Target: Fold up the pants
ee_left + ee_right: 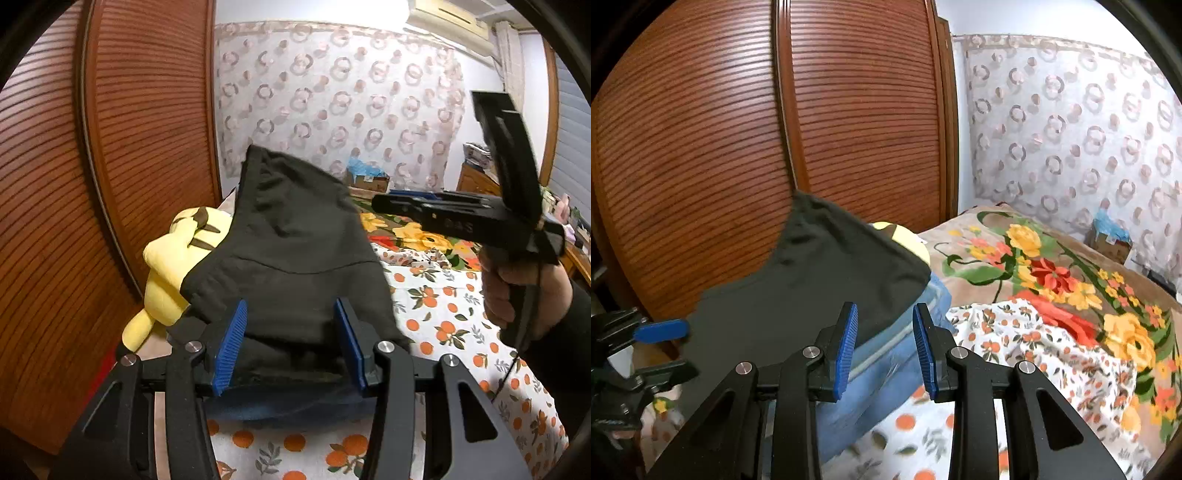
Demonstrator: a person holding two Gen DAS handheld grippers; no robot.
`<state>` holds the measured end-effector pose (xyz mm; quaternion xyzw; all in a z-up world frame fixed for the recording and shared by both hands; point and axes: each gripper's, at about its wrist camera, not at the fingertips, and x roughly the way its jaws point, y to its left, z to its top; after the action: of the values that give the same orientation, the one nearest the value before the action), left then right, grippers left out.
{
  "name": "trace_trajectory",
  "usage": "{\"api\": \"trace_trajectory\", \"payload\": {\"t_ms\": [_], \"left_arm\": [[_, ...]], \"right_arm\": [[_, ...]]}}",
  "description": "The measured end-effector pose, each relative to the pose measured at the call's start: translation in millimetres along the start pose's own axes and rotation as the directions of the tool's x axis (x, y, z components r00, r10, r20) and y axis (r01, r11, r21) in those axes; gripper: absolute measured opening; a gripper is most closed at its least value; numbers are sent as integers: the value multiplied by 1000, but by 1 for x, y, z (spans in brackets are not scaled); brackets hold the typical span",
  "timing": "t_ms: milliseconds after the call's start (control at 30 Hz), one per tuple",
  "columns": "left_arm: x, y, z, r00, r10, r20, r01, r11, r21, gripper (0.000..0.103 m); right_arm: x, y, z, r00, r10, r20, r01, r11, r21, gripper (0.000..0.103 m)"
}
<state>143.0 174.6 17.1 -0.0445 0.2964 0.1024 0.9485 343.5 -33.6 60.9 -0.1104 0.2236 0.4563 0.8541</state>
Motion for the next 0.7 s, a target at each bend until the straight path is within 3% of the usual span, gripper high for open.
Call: {"api": "trace_trajectory", "payload": {"t_ms": [133,367,700], "left_arm": [[-13,-8,-2,1000,-25,12,25,1000,15,51],[-33,-22,-6,994,-103,38,102,994,33,81],[-58,-43,-9,992,-103,77,96,990,100,88]], "right_arm": [[-29,13,-12,1000,-28,15,27,1000,6,32],[-80,32,-34,996,-86,35,85,996,31,32],[-125,55,-60,986,-157,58,153,986,64,32]]}}
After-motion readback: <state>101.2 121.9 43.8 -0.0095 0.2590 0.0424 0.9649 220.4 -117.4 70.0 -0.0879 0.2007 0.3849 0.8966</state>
